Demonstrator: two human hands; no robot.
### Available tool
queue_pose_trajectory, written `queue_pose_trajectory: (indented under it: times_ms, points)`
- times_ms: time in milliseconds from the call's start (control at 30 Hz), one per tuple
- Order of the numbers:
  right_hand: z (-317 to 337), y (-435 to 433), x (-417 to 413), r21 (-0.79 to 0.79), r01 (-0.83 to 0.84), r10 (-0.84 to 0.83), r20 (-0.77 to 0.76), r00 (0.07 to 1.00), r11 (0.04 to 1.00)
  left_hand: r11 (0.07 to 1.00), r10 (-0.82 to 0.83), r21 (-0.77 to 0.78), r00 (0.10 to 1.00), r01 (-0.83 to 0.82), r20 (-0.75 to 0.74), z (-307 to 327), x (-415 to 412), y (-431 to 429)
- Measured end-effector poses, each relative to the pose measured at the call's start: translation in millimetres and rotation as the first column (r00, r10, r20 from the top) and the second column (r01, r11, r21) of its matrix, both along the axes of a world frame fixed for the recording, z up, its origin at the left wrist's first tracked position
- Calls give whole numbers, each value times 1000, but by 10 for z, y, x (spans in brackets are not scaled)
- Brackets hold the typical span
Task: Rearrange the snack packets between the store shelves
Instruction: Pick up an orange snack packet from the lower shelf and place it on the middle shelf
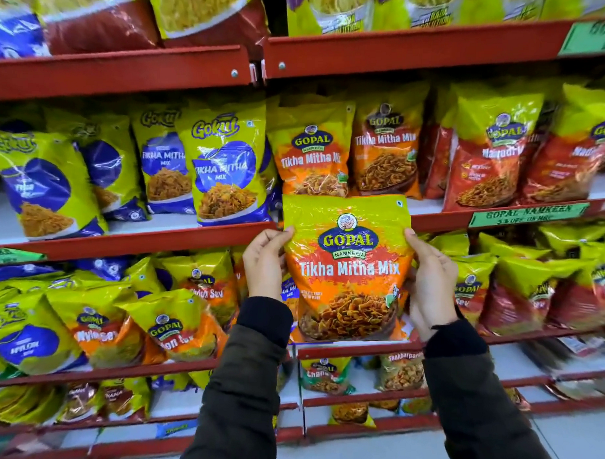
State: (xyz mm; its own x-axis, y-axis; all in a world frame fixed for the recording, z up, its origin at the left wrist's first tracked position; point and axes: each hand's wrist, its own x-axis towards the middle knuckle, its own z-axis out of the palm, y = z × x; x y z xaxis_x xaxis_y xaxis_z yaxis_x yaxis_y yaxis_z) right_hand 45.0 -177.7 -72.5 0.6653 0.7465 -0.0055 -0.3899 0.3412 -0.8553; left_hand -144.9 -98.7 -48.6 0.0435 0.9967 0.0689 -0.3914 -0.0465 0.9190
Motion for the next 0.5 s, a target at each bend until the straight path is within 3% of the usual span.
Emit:
queue_pose_trajectory:
  times_ms: [333,500]
  points:
    - [670,758,965,140,143,-160,118,980,980,983,-172,66,985,171,14,620,1076,886]
    - [909,1313,1505,173,199,-227,166,959,965,983,-175,70,983,171,56,808,1634,1429]
